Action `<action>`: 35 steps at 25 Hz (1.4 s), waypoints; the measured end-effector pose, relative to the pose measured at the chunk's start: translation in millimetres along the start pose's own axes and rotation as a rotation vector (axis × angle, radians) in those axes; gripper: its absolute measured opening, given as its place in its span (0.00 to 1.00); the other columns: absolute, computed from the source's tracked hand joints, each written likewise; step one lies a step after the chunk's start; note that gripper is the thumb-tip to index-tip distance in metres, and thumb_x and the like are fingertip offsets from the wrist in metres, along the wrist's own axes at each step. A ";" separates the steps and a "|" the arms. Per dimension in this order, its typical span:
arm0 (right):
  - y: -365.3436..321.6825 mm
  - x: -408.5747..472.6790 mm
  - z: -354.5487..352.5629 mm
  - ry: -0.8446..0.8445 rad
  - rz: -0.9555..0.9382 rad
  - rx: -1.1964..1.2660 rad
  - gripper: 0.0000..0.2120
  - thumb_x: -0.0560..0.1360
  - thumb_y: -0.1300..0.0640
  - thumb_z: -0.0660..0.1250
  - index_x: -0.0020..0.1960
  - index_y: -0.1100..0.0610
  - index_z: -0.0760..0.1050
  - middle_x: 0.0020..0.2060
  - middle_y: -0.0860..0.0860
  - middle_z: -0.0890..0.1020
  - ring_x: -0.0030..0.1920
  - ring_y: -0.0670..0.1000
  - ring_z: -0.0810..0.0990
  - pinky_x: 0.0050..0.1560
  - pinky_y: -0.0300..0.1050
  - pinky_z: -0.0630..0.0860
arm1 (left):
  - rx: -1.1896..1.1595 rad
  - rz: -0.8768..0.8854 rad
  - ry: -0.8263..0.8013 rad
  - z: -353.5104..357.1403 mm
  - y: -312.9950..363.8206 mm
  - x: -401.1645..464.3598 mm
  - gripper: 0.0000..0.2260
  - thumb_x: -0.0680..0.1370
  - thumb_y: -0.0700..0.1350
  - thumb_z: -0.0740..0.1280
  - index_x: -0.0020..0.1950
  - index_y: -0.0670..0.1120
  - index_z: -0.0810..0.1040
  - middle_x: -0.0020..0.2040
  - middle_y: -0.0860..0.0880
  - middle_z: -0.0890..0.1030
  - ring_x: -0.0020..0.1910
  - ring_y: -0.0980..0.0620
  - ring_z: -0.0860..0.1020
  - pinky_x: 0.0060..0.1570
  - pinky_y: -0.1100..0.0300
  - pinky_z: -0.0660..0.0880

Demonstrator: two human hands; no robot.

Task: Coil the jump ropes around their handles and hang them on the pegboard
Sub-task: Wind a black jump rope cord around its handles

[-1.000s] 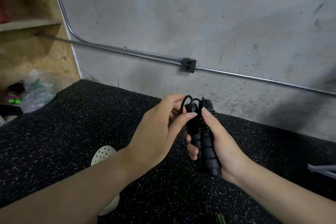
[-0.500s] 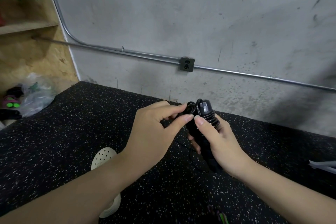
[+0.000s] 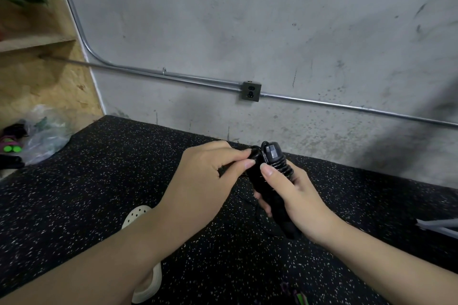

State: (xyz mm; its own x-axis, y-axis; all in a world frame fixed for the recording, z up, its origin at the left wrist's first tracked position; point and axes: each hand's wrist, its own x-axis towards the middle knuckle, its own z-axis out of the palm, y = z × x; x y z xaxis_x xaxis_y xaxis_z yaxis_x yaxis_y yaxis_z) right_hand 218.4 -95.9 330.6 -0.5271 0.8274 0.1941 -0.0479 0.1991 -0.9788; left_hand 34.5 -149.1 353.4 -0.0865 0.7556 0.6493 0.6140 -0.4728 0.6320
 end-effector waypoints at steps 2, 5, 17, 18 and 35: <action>0.4 -0.8 -0.7 -0.015 0.019 0.026 0.15 0.73 0.39 0.68 0.48 0.50 0.77 0.36 0.57 0.81 0.30 0.56 0.74 0.30 0.46 0.73 | -0.010 -0.016 -0.021 -3.2 1.4 0.7 0.07 0.77 0.42 0.76 0.54 0.48 0.89 0.41 0.57 0.84 0.43 0.54 0.83 0.44 0.59 0.78; 3.7 -2.1 -1.5 -0.032 0.035 0.028 0.21 0.74 0.39 0.68 0.52 0.56 0.76 0.36 0.59 0.80 0.30 0.55 0.74 0.31 0.47 0.73 | -0.035 -0.075 -0.041 -6.6 2.6 1.2 0.06 0.74 0.42 0.78 0.51 0.50 0.89 0.39 0.57 0.84 0.42 0.54 0.83 0.44 0.62 0.78; 6.4 -0.2 1.6 -0.078 0.049 0.017 0.09 0.74 0.40 0.68 0.47 0.45 0.78 0.35 0.57 0.80 0.30 0.56 0.73 0.30 0.47 0.72 | 0.038 -0.239 -0.082 0.0 8.9 -3.7 0.16 0.76 0.47 0.75 0.63 0.55 0.80 0.36 0.54 0.80 0.40 0.56 0.79 0.44 0.67 0.74; 6.8 -0.3 1.0 -0.084 0.055 0.009 0.09 0.74 0.40 0.68 0.47 0.45 0.78 0.36 0.57 0.80 0.30 0.56 0.73 0.30 0.48 0.72 | 0.066 -0.222 -0.127 -0.8 8.2 -3.8 0.21 0.78 0.47 0.74 0.71 0.55 0.77 0.37 0.54 0.79 0.41 0.57 0.78 0.45 0.68 0.73; 1.8 -1.0 -1.0 -0.230 0.217 0.180 0.18 0.75 0.39 0.68 0.49 0.54 0.76 0.37 0.63 0.77 0.28 0.53 0.72 0.32 0.47 0.68 | 0.043 -0.221 -0.143 -1.6 11.0 -4.8 0.03 0.80 0.45 0.70 0.50 0.54 0.78 0.37 0.55 0.71 0.37 0.59 0.71 0.40 0.70 0.69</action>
State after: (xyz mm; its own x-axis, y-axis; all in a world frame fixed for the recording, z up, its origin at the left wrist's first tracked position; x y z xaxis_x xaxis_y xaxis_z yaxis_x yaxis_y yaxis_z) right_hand 219.6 -95.8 328.7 -0.7175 0.6963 -0.0196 -0.0513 -0.0809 -0.9954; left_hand 40.4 -158.6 357.9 -0.1126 0.8963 0.4289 0.6255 -0.2714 0.7315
